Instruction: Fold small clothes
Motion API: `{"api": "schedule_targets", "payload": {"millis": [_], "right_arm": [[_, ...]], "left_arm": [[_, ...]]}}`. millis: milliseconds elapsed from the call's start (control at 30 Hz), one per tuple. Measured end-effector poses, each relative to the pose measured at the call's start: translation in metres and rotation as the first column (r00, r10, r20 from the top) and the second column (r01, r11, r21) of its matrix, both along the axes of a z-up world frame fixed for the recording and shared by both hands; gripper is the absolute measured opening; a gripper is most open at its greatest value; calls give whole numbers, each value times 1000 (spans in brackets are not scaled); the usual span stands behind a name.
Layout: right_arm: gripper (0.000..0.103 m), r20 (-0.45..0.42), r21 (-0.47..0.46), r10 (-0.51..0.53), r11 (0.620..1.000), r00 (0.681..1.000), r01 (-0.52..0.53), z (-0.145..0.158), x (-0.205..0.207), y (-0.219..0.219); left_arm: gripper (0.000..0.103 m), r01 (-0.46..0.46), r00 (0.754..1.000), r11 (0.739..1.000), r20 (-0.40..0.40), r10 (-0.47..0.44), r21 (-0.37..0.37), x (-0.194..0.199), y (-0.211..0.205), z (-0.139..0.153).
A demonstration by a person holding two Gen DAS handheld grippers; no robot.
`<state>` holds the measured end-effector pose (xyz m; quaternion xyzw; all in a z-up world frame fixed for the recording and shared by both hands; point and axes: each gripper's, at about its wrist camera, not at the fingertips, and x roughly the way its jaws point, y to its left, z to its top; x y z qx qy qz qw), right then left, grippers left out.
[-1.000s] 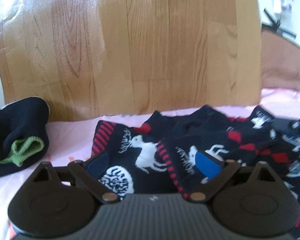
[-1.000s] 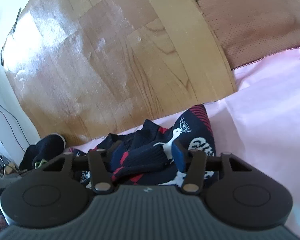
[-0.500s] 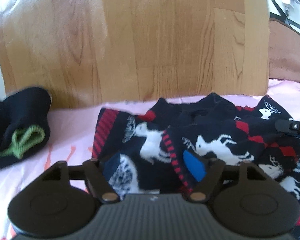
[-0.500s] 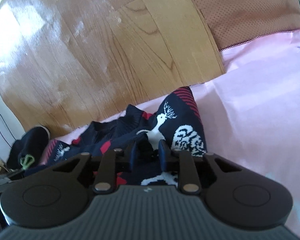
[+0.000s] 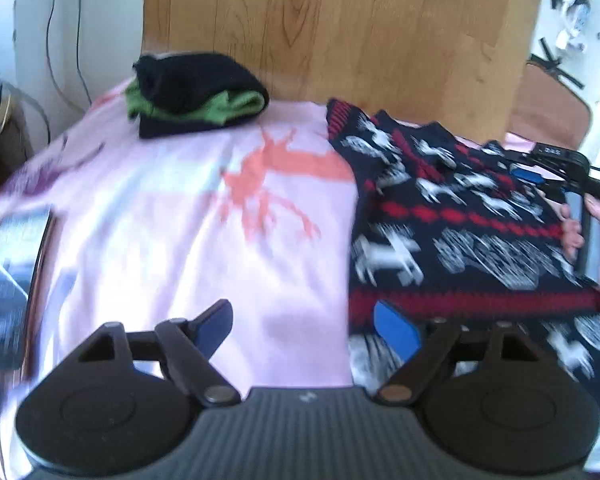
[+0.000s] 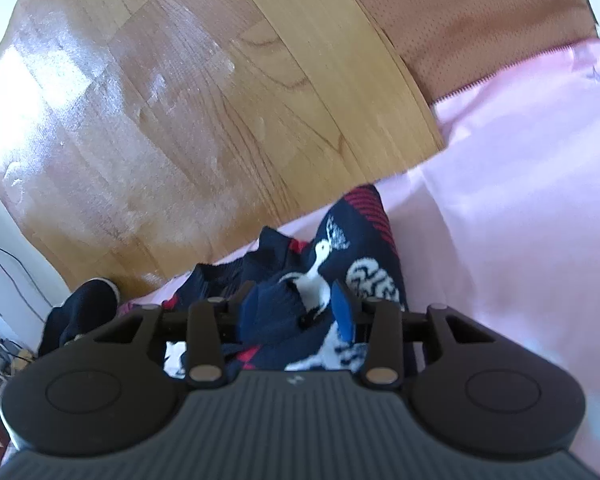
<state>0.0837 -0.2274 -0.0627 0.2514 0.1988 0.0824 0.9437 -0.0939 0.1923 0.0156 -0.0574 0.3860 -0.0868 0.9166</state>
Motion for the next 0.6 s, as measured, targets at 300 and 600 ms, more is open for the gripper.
{"api": "schedule_targets", "payload": {"millis": [300, 600], "right_arm": [[46, -21, -19, 203, 979, 979, -204, 5, -139, -32], [46, -124, 69, 177, 983, 976, -169, -28, -283, -78]], "left_arm": [[79, 118, 986, 993, -116, -121, -32, -34, -13, -15], [29, 184, 965, 982, -196, -172, 43, -48, -33, -8]]}}
